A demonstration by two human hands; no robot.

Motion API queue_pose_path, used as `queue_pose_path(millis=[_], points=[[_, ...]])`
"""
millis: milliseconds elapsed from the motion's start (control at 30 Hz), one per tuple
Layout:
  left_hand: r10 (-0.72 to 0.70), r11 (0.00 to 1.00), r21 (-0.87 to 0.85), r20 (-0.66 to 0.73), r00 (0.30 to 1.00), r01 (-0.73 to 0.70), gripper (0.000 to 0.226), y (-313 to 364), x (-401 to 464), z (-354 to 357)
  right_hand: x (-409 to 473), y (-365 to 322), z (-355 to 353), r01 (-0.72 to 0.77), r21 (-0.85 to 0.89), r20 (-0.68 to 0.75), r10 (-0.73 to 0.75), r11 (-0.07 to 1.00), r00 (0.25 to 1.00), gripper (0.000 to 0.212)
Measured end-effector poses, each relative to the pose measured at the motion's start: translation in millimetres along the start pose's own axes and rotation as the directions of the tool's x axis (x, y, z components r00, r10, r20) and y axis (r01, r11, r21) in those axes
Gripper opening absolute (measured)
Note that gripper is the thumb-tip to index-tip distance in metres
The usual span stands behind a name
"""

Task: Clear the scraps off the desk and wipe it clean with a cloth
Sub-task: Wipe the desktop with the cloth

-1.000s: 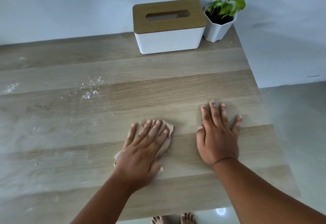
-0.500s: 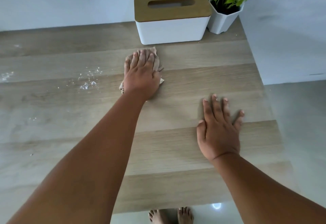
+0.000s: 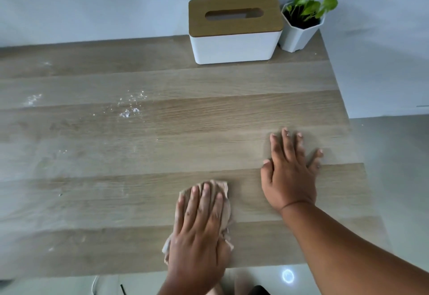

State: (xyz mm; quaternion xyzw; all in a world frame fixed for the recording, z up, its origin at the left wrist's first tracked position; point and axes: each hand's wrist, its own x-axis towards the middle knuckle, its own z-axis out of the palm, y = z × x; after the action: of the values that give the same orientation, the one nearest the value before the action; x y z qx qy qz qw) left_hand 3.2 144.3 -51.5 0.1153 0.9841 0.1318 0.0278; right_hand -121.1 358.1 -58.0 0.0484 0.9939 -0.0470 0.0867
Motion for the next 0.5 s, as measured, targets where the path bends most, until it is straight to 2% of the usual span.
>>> queue_pose_path(millis=[200,500], points=[[0.004,1.0,-0.007,0.008,1.0,-0.004,0.093,-11.6,21.1,-1.5,0.2,0.3,-1.4,0.0,0.003,0.005,0.0,1.0,1.0,0.069],[-0.255,0.967,0.028,-0.012,0.967,0.255,0.082,-58.1,203.9,-16.8,0.9,2.3,3.5,0.015,-0.004,-0.029,-0.015,1.0,0.999,0.071]])
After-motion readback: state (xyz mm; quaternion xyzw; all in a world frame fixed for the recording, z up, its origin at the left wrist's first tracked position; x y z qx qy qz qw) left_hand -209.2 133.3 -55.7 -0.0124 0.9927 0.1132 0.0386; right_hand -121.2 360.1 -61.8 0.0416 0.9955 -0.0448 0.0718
